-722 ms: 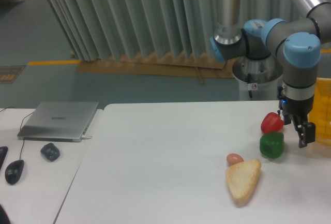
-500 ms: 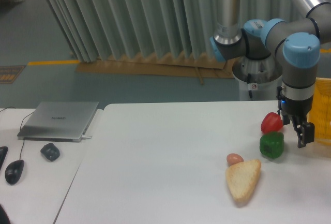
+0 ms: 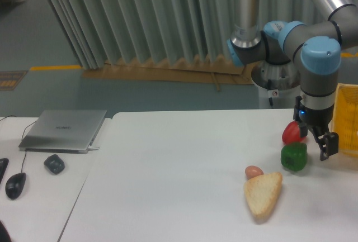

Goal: Place the red peppers in a basket
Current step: 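Move the gripper up and back over the red pepper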

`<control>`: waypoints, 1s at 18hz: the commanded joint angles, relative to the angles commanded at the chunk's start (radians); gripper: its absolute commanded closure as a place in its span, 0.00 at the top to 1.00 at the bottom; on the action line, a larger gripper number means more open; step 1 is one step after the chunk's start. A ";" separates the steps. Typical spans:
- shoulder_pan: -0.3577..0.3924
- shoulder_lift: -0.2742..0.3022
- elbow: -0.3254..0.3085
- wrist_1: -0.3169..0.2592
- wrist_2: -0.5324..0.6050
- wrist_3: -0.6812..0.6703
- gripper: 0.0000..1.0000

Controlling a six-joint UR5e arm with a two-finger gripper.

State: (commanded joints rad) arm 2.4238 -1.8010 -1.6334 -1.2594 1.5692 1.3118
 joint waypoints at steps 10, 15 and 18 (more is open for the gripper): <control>0.000 0.124 -0.121 -0.028 0.003 -0.017 1.00; -0.002 0.159 -0.175 -0.029 0.011 -0.090 1.00; -0.011 0.166 -0.253 -0.032 0.084 -0.092 1.00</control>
State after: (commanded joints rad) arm 2.4130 -1.6352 -1.8865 -1.2916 1.6531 1.2195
